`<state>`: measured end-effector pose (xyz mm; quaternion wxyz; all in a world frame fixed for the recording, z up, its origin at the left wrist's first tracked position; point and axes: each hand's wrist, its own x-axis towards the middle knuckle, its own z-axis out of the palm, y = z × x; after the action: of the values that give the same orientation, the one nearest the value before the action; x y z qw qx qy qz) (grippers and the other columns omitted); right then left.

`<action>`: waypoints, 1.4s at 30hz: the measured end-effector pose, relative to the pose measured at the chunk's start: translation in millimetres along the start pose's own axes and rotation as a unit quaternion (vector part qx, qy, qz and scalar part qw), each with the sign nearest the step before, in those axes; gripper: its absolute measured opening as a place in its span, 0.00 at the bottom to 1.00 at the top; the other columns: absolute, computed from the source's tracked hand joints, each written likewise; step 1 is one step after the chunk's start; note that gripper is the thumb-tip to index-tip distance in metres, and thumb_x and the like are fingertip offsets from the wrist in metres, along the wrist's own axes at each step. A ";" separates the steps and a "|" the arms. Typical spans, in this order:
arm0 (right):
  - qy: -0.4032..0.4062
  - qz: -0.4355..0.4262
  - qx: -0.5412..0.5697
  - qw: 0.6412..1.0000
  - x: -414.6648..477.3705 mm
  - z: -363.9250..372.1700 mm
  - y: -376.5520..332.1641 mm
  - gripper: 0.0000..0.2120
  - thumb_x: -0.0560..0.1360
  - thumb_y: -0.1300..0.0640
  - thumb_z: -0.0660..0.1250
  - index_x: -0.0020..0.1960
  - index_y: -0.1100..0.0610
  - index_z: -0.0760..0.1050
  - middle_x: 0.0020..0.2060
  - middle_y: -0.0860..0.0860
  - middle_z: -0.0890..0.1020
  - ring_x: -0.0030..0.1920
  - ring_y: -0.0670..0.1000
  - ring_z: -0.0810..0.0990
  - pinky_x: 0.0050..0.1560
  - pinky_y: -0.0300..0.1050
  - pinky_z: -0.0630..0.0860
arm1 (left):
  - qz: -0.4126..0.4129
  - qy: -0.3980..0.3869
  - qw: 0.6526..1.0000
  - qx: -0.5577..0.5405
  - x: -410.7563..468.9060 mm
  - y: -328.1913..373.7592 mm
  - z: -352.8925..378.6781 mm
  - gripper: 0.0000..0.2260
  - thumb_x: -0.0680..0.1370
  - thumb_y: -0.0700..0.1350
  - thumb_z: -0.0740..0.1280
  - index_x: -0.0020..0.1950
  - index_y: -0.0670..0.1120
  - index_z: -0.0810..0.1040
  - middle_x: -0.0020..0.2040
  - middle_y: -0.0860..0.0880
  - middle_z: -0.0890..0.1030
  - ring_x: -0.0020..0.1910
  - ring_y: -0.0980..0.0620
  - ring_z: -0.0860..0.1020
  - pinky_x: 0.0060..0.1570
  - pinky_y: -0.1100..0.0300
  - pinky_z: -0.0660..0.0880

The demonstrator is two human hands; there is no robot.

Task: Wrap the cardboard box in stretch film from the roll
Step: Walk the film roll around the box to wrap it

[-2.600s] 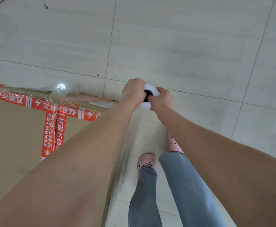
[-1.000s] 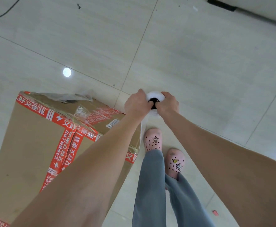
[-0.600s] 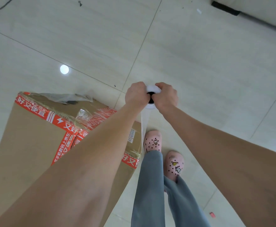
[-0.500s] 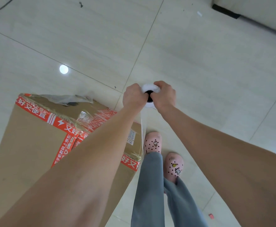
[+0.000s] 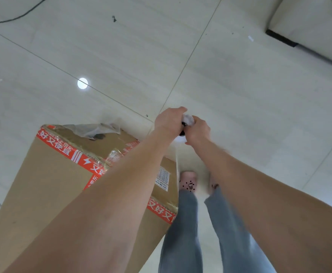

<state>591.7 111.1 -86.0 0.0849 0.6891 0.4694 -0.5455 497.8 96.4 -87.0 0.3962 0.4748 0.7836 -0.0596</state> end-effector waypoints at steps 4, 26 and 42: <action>-0.011 -0.003 -0.032 0.999 5.6 -3.7 -3.6 0.10 0.72 0.63 0.60 0.49 0.54 0.76 0.43 0.54 0.81 0.42 0.57 0.81 0.42 0.52 0.80 | 0.026 0.014 0.996 0.081 3.3 8.3 -3.8 0.09 0.73 0.38 0.62 0.51 0.44 0.78 0.48 0.43 0.80 0.48 0.42 0.79 0.40 0.57 0.71; -0.088 -0.151 -0.236 0.956 35.1 23.5 -104.1 0.16 0.72 0.60 0.62 0.59 0.52 0.73 0.53 0.53 0.79 0.53 0.57 0.77 0.43 0.43 0.68 | -0.372 0.132 0.860 -0.323 16.5 -52.2 -26.9 0.10 0.73 0.49 0.66 0.49 0.44 0.73 0.40 0.49 0.76 0.39 0.48 0.76 0.27 0.61 0.65; -0.136 -0.126 -0.251 0.950 60.2 23.8 -132.7 0.09 0.73 0.59 0.62 0.53 0.54 0.75 0.51 0.53 0.80 0.44 0.54 0.75 0.39 0.42 0.67 | -0.246 0.095 0.954 -0.143 47.6 -47.2 -64.2 0.15 0.74 0.40 0.61 0.60 0.47 0.75 0.52 0.46 0.80 0.51 0.44 0.78 0.40 0.56 0.70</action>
<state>475.4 201.8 -92.9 0.2488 0.4995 0.6584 -0.5051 413.0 134.1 -89.1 0.3573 0.2088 0.9104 0.0028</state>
